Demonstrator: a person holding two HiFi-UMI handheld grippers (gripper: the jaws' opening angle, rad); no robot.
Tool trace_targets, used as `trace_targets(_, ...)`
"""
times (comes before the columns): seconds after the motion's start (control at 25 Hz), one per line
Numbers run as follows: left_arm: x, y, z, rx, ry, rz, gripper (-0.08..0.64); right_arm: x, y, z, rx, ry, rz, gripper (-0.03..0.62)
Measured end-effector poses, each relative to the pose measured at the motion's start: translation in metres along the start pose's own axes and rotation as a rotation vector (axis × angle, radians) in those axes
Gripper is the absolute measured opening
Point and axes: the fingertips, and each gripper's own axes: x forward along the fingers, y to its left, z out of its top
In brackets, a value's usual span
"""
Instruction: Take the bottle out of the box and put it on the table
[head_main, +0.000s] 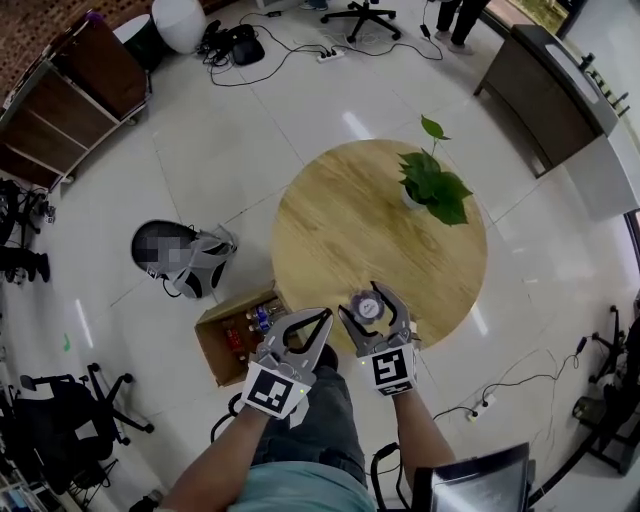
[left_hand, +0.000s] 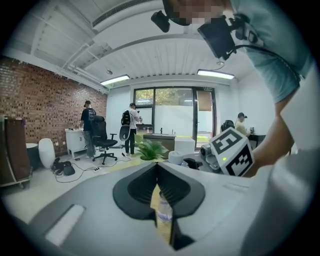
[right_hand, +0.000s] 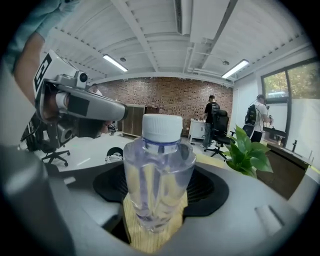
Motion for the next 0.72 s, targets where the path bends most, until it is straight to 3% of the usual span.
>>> trace_targets(0.28, -0.013, 0.005, 0.000, 0.009, 0.022, 0.017, 0.011, 0.004, -0.002, 0.002, -0.024, -0.022, -0.018, 0.322)
trace_targets(0.4, -0.021, 0.006, 0.006, 0.010, 0.007, 0.030, 0.011, -0.001, -0.004, 0.009, -0.027, -0.037, -0.036, 0.370)
trace_targets(0.56, -0.035, 0.006, 0.013, 0.024, -0.014, 0.053, 0.011, -0.015, -0.010, 0.024, -0.026, -0.077, -0.095, 0.381)
trace_targets(0.72, -0.047, 0.002, 0.020, -0.013, -0.043, 0.068, 0.011, -0.039, -0.013, 0.046, -0.052, -0.135, -0.153, 0.393)
